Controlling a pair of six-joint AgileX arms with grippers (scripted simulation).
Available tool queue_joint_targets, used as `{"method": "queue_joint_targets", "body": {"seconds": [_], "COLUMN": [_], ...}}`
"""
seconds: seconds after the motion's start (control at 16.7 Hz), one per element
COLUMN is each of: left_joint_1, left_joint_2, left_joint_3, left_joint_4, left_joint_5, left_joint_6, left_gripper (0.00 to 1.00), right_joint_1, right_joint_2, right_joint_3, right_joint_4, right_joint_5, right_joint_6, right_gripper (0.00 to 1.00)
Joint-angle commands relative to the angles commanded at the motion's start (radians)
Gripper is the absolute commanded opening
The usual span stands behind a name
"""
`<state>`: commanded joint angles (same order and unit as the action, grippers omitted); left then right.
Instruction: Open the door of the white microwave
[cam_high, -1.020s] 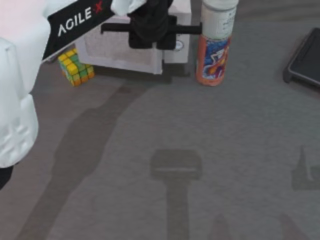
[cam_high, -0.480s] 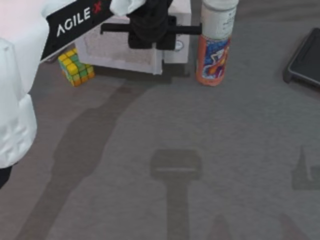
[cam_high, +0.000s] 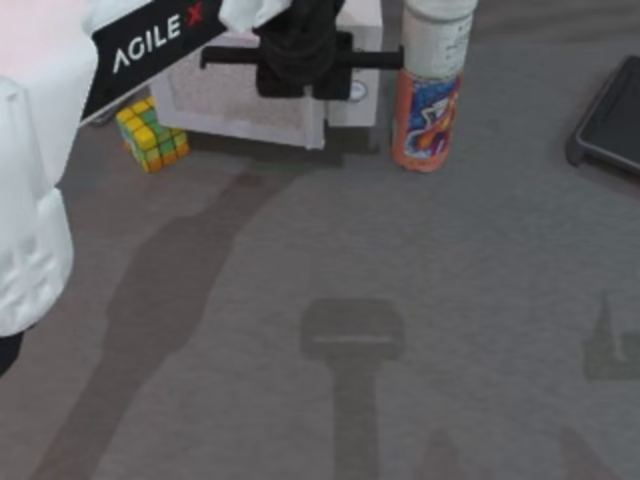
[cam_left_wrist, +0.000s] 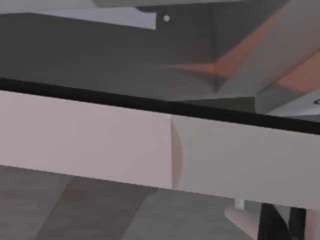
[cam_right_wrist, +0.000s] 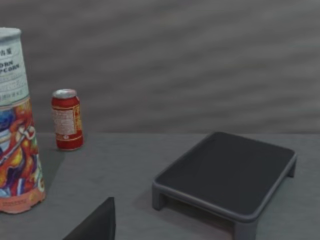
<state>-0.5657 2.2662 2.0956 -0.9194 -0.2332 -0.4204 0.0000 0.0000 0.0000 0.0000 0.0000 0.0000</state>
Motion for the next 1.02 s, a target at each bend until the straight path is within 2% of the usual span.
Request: {"method": "queue_joint_targets", "body": {"seconds": [0.6,1.02], "left_joint_1": [-0.007,0.013], "left_joint_2": [0.001,-0.103], "left_joint_3": [-0.005,-0.173], "left_joint_4": [0.003,0.088], "left_joint_5": [0.006,0.051], "left_joint_6": [-0.001,0.099], "left_gripper": [0.00,0.00], "right_joint_1": [0.000,0.000], "right_joint_2": [0.000,0.000], "right_joint_3": [0.000,0.000], "right_joint_4": [0.000,0.000], "right_joint_5": [0.000,0.000], "right_joint_6": [0.000,0.000], "right_gripper": [1.00,1.00]}}
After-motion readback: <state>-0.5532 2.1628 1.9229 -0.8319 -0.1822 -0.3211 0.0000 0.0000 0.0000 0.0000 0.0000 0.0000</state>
